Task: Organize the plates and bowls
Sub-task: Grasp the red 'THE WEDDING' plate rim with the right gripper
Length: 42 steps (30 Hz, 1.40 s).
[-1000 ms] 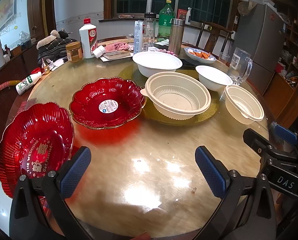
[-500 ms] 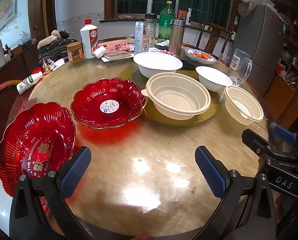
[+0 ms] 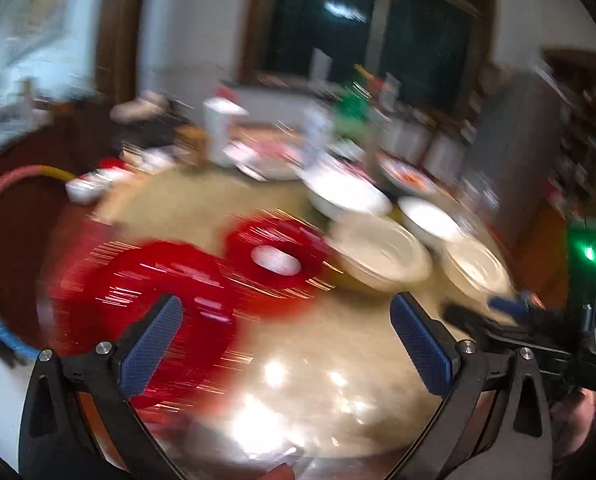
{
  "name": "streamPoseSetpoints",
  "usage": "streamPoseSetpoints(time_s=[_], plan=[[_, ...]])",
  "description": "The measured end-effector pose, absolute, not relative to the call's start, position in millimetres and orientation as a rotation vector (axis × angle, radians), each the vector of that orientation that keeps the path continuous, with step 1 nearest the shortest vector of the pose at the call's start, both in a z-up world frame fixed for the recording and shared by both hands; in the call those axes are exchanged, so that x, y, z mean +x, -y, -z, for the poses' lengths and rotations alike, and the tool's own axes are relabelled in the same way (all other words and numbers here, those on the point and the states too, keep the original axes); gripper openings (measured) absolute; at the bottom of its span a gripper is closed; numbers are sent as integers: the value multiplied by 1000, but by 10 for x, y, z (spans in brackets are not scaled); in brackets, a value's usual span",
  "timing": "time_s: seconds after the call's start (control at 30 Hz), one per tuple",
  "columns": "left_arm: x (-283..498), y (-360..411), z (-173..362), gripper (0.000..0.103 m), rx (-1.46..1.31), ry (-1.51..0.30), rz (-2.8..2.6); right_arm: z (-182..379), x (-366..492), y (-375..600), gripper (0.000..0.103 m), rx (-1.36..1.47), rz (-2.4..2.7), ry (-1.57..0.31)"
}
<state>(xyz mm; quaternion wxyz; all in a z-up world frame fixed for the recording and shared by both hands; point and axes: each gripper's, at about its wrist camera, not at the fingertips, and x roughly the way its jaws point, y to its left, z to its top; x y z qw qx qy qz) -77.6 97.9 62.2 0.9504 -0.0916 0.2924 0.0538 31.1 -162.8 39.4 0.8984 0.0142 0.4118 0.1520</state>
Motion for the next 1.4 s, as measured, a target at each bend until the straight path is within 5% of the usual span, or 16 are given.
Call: streamPoseSetpoints(time_s=[0.27, 0.47, 0.53, 0.57, 0.63, 0.7, 0.73, 0.83, 1.4], plan=[[-920, -2550, -229, 103, -426, -766, -493, -217, 506, 645, 103, 172, -753, -1067], [-714, -2594, 159, 103, -475, -901, -475, 86, 685, 18, 100, 234, -821, -1217], [-607, -2521, 217, 99, -446, -924, -458, 160, 738, -66, 91, 243, -811, -1237], [-562, -2497, 254, 88, -425, -936, -459, 207, 781, -99, 88, 247, -794, -1247], [-450, -2485, 354, 62, -414, -980, -457, 267, 826, -149, 64, 252, -776, -1268], [-406, -2522, 445, 27, -431, -1011, -448, 376, 887, -219, 45, 242, -752, -1295], [-380, -2520, 503, 21, -441, -1029, -444, 432, 905, -253, 31, 238, -742, -1312], [-412, -2520, 496, 17, -439, -1003, -445, 520, 940, -333, 13, 232, -741, -1329], [-273, -2653, 398, 17, -390, -963, -479, 382, 976, -600, 13, 122, -727, -1252]])
